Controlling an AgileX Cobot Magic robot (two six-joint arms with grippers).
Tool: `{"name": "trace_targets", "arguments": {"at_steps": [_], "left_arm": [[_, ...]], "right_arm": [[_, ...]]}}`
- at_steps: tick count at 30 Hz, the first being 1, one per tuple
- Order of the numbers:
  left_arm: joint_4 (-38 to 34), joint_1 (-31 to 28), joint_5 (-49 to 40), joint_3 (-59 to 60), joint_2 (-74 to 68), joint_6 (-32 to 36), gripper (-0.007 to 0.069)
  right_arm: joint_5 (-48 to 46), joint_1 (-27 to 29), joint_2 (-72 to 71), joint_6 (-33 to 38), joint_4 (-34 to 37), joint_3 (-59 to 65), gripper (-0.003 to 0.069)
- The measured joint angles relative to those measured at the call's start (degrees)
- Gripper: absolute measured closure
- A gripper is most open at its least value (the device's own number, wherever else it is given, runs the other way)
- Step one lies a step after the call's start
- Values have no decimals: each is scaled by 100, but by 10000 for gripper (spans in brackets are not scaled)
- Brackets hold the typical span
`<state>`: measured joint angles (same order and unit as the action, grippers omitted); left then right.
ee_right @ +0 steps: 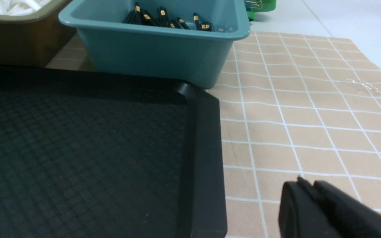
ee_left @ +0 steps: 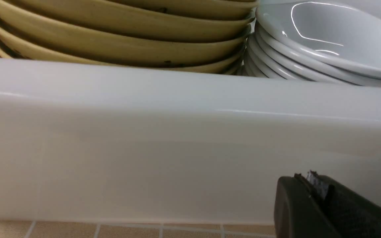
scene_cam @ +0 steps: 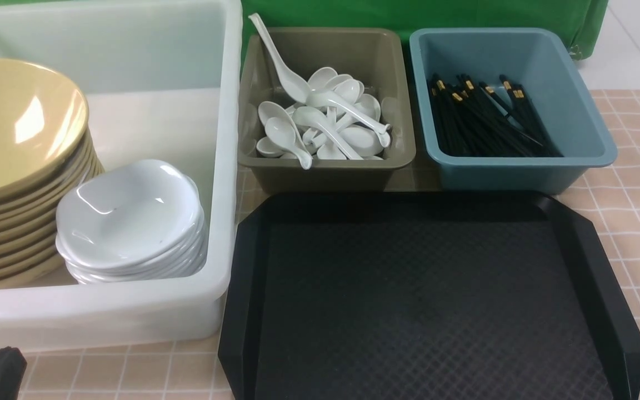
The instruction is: On brown table put chopsticks spoon bowls plates into blue grey white boxes.
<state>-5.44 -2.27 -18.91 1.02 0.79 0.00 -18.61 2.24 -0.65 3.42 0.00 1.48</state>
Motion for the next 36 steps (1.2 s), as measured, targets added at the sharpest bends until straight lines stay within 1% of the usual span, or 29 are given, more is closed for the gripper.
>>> {"name": "trace_targets", "arguments": {"at_steps": [8,36], "left_arm": [[-132,0,-7,-4,0,-31,617],[-149,0,29,-4,0,0,617]], "right_arm": [[0,0,0,0,0,0,559],[0,0,0,0,0,0,531]]}}
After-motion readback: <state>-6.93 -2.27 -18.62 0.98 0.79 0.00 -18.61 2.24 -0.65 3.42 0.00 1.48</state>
